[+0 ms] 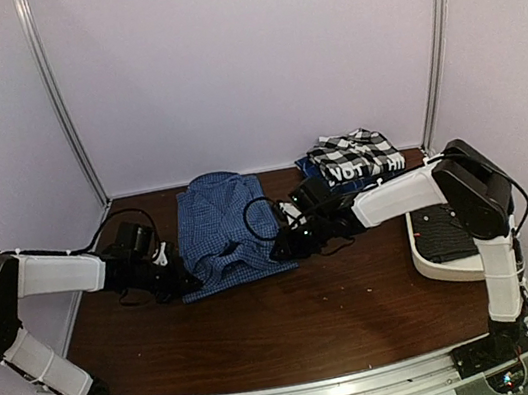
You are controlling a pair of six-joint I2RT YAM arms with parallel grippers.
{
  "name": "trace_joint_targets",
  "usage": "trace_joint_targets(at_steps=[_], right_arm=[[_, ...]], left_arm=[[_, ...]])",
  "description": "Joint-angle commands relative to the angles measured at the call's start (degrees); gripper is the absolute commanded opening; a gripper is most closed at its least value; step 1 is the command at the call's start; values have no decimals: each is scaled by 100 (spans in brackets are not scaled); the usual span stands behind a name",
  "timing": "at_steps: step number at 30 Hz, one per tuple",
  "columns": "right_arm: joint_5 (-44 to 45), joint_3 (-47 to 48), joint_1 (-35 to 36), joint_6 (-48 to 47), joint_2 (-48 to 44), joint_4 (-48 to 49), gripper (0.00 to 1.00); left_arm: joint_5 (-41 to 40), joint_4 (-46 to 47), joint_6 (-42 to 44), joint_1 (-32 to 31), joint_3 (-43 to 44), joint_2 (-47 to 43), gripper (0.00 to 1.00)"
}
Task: Fold and stack the long sleeve shirts
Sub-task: Smooth out the 2/3-rectangle-folded shirt at the center of the board.
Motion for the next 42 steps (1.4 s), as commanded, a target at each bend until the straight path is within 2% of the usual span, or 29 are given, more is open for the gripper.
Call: trace_joint_targets(at_steps=[1, 6, 14, 19, 22, 26, 32, 37, 42], right_arm=[[-66, 197, 30, -16, 112, 50, 13], [59, 477, -29, -49, 96, -106, 4], [-127, 1447, -414, 117, 622, -214, 2], [-115, 2391, -666, 201, 1179, -436, 9], [-194, 2826, -790, 258, 1493, -565, 20], [-95, 3019, -935, 227, 1560, -724, 34], [338, 2914, -1082, 33, 1167, -940, 55], [475, 2776, -1005, -130, 836, -1037, 57], [486, 2463, -684, -289, 585, -944, 49]], left_arm=[[-37, 47, 36, -31, 298, -81, 0], [-200, -152, 157, -24, 671, -38, 0], [-364, -373, 379, 280, 1661, 730, 0], [-424, -212, 364, 554, 2293, 1490, 0], [-497, -253, 392, 653, 2713, 1925, 0], [-448, -323, 544, 746, 3144, 2319, 19], [-534, -387, 608, 1031, 3197, 2199, 46], [-801, -710, 912, 1329, 3438, 1946, 67], [-1018, -1011, 1139, 1365, 3517, 1655, 68]])
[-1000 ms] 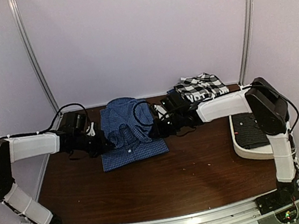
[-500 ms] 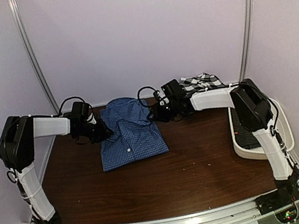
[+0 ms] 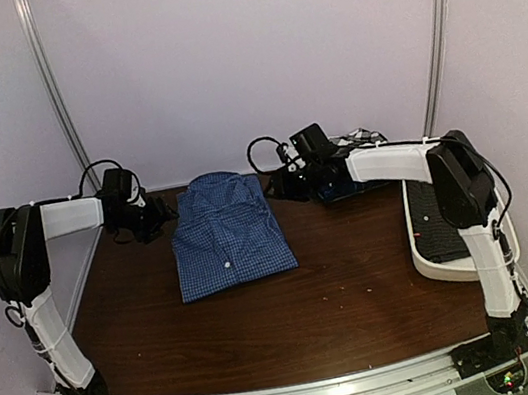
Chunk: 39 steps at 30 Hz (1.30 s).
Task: Fold and stack the long sleeve shirts
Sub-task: Smooth out the 2/3-rectangle-folded shirt at the center of the board.
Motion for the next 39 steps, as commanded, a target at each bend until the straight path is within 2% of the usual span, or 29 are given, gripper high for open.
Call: trace_joint_targets(at_steps=[1, 7, 13, 18, 22, 27, 31, 39], right_arm=[[82, -278, 352, -213, -403, 96, 48], [-129, -59, 602, -255, 9, 72, 38], [-323, 1106, 526, -343, 971, -388, 36], [-463, 1710, 205, -102, 1599, -433, 36], [-441, 1747, 14, 113, 1813, -356, 36], [-267, 1098, -14, 225, 1487, -147, 35], [-87, 551, -42, 164, 1083, -15, 35], [197, 390, -25, -156, 329, -214, 38]], left_arm=[[-266, -165, 323, 3, 104, -518, 67], [-288, -141, 337, -48, -265, -790, 60], [-107, -13, 277, -268, -390, -661, 49], [-86, 18, 250, -522, -104, -229, 35], [15, 15, 208, -593, 362, 365, 26], [241, -135, 273, -653, 1314, 1312, 17], [252, -335, 328, -742, 1894, 1739, 16], [-143, -712, 474, -752, 2030, 1270, 20]])
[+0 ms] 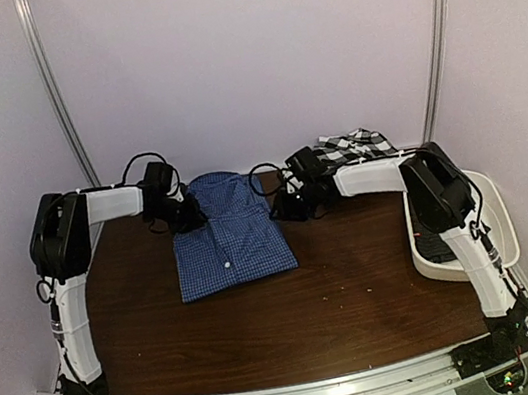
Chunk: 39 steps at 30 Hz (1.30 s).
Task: Fold and stack the long sleeve shirts
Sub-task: Smooth out the 2/3-rectangle-folded shirt at the center of the board.
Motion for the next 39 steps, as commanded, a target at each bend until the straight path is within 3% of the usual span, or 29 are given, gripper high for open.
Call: trace_joint_targets(at_steps=[1, 8, 18, 27, 39], right_arm=[[214, -175, 56, -179, -800, 68, 38], [-163, -414, 407, -36, -1047, 606, 37], [-1361, 487, 896, 961, 44, 1813, 23], [-1263, 883, 926, 1420, 838, 2030, 16], [-1303, 655, 822, 1644, 926, 2275, 15]], left_arm=[[-270, -223, 210, -34, 58, -595, 20], [-716, -310, 229, -246, -640, -1498, 25], [-724, -145, -32, -511, -1597, -2047, 24], [-875, -151, 46, -878, -1458, -1661, 24], [-2163, -859, 117, -1364, -870, -1085, 33]])
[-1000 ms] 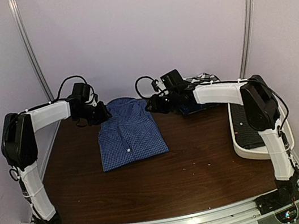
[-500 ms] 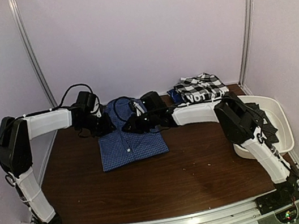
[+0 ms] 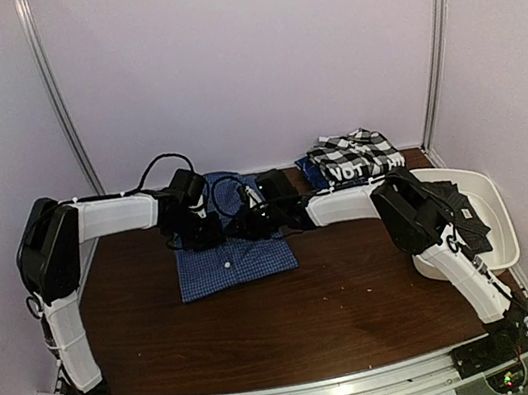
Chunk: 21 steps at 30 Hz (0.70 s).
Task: Fold and stack the long sleeve shirts
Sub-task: Smooth out the 2/3-rectangle-folded shirt at the center of the board.
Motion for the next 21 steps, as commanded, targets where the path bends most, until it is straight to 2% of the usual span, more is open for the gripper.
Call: trace_joint_targets(at_steps=[1, 6, 21], right_arm=[[-53, -53, -36, 133, -20, 275, 15], [-87, -81, -44, 165, -7, 339, 15], [-216, -81, -47, 217, 15, 425, 15]], left_arm=[[-799, -346, 67, -78, 354, 129, 33], [-1015, -488, 29, -83, 367, 157, 29], [-975, -464, -12, -83, 294, 88, 3]])
